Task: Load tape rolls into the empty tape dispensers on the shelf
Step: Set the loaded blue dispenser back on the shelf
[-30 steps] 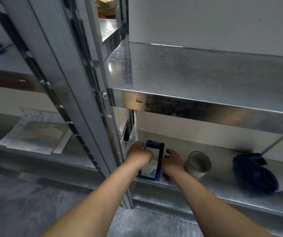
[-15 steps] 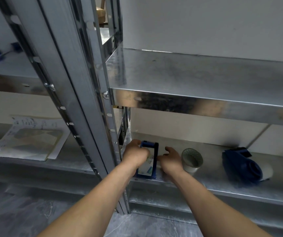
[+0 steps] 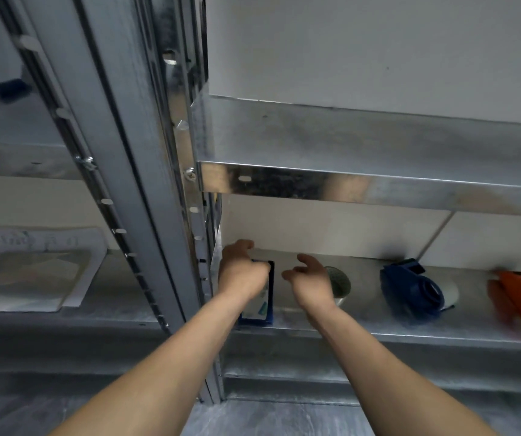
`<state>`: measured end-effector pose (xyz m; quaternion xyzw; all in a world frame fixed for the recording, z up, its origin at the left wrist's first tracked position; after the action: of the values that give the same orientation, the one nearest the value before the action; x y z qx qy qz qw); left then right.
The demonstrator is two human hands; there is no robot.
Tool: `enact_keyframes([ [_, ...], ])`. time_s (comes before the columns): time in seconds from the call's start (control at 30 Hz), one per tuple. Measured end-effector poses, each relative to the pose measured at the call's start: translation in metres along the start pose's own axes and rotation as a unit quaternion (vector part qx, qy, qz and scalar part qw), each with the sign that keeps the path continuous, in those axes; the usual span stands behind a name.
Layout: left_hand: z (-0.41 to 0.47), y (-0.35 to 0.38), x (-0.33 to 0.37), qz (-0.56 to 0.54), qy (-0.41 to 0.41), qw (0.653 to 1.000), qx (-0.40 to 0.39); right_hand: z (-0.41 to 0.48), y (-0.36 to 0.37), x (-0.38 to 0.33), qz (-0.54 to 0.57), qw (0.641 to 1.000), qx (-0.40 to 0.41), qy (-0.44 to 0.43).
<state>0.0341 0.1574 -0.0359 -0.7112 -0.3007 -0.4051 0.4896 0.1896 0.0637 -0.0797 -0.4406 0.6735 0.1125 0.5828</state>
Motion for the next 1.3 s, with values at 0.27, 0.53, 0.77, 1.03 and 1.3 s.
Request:
enact_keyframes([
  [0.27,-0.020,0.015,0.034,-0.030,0.084,0.996,0.017,-0.015,-0.038,-0.007,0.044,0.998,0.037,-0.010],
  [0.53,-0.050,0.076,0.070,-0.063,0.098,0.993,-0.014,-0.020,-0.111,0.006,0.090,0.994,0.061,-0.031],
  [0.77,-0.094,0.157,0.099,-0.100,0.087,0.991,-0.029,-0.022,-0.206,0.039,0.111,0.991,0.070,-0.029],
  [1.03,-0.128,0.237,0.127,-0.111,0.071,0.991,-0.015,-0.007,-0.305,0.072,0.128,0.988,0.085,-0.032],
  [1.3,-0.131,0.271,0.127,-0.121,0.031,0.992,-0.023,0.008,-0.353,0.094,0.133,0.985,0.110,-0.020],
])
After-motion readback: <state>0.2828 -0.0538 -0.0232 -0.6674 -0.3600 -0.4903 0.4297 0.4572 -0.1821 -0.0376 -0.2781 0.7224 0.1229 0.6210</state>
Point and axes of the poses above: each hand's wrist, its own z-axis towards the middle knuckle, its own y-axis out of the palm, x = y × z, the point moved 10 cm from there along z, towards the middle knuckle, and after that the axes turned 1 degree about y, right-handed, at the moved point
